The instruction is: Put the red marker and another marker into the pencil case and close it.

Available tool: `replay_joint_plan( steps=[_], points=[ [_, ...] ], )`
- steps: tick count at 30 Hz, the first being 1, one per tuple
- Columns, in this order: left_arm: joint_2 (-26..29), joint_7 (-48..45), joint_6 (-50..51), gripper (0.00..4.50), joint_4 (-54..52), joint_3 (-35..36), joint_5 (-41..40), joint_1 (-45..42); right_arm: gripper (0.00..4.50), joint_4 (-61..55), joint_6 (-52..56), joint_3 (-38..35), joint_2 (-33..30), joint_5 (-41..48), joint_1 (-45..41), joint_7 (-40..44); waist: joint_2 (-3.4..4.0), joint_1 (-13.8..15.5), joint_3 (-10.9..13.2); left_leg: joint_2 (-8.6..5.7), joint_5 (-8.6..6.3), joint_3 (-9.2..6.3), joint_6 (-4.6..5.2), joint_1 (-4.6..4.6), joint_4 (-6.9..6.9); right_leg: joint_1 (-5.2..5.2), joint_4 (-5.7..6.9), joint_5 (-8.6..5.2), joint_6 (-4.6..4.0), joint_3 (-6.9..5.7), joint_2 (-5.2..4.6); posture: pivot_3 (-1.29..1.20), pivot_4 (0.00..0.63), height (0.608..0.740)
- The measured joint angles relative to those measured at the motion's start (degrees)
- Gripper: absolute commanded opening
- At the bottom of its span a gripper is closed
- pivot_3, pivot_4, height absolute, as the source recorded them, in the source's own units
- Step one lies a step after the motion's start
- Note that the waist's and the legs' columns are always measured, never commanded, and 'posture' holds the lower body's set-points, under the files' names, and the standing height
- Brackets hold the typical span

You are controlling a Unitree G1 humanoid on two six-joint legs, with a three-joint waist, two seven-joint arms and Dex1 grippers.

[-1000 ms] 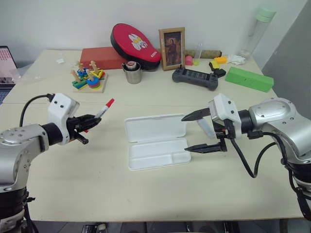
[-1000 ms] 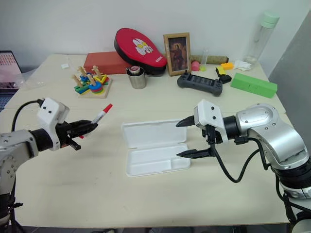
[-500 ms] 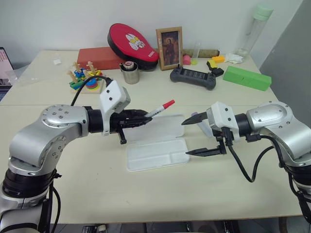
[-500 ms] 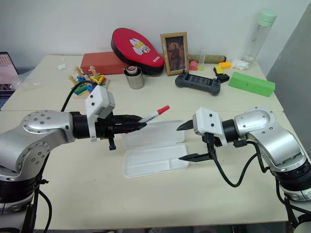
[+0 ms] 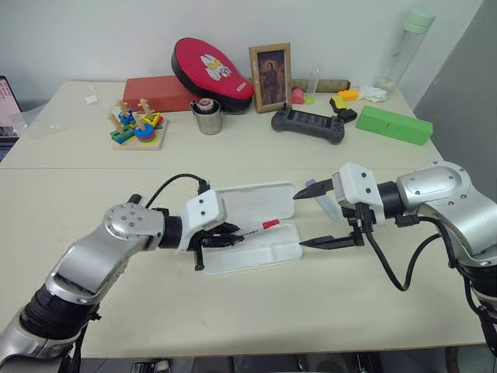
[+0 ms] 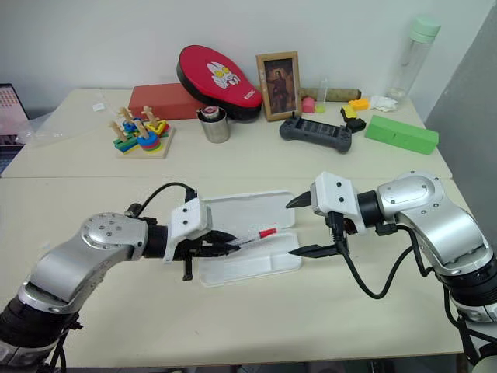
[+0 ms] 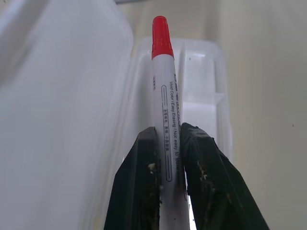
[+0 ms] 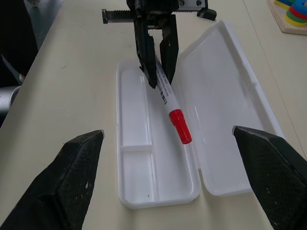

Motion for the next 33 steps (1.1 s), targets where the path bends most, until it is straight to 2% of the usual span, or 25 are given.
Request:
replay_joint_plan(
  steps=[8,10,12,21,23,26,30,33],
  points=[
    [-5.25,0.88,-8.28,0.43,4.71,-5.19,7.91,0.03,4.50,0.00,0.04,0.00,0.00,0.01,-0.01,-0.78,0.01,0.15,-0.01,0.00,0.00,0.00,0.00,0.00,0.00,0.01,-0.01,0.00,0.00,0.00,0.00,0.00,0.150,0.740],
    [-6.05,0.64,-9.47,1.12,5.57,-5.73,8.68,-0.03,4.50,0.01,0.05,0.00,0.00,0.01,-0.01,-0.80,0.01,0.14,0.00,0.00,0.00,-0.01,0.00,0.00,0.00,0.01,0.00,0.00,0.00,0.00,0.00,0.00,0.150,0.740],
    [-6.88,0.63,-10.29,1.57,6.52,-5.76,9.73,-0.55,4.50,0.00,0.09,0.00,0.01,0.02,-0.01,-0.83,0.01,0.15,-0.01,0.00,0.01,-0.02,0.01,0.00,0.01,0.02,0.01,0.00,0.00,0.00,0.00,0.00,0.150,0.740],
    [-7.46,-1.05,-10.70,3.32,7.15,-5.52,10.47,-1.50,4.50,-0.17,1.06,0.01,0.01,0.09,0.01,-0.97,0.01,0.12,0.00,0.00,0.01,-0.02,0.01,0.00,0.02,0.02,0.01,0.00,0.00,-0.01,0.00,0.00,0.150,0.740],
    [-7.42,-1.44,-9.78,3.74,5.87,-4.41,9.72,-1.50,4.50,-0.17,1.13,0.01,0.01,0.09,0.02,-1.11,0.01,0.12,0.00,0.00,0.01,-0.02,0.01,0.00,0.02,0.02,0.01,0.00,0.00,-0.01,0.00,0.00,0.150,0.740],
    [-6.56,-2.29,-5.27,4.42,1.35,0.48,4.31,-1.29,4.50,0.03,1.62,0.02,0.03,-0.24,-0.02,-2.36,0.01,0.03,0.00,0.00,0.01,-0.03,0.01,0.00,0.02,0.02,0.02,0.00,0.01,-0.01,0.00,0.00,0.150,0.740],
    [-1.37,-4.78,1.81,4.48,-4.39,9.49,-4.48,0.03,4.50,2.14,2.40,-0.03,-0.06,-2.23,-0.05,-4.52,0.02,-0.26,0.00,0.00,0.00,-0.04,0.01,0.01,0.01,0.02,0.03,0.00,0.01,-0.01,0.00,0.00,0.150,0.740],
    [1.52,-5.23,4.88,4.48,-6.24,13.68,-7.68,0.75,4.50,3.15,2.27,0.01,-0.11,-3.55,-0.05,-5.38,0.02,-0.31,0.00,0.00,0.00,-0.03,0.01,0.01,0.02,0.02,0.03,-0.01,0.01,-0.01,0.00,0.00,0.150,0.740]
  ],
)
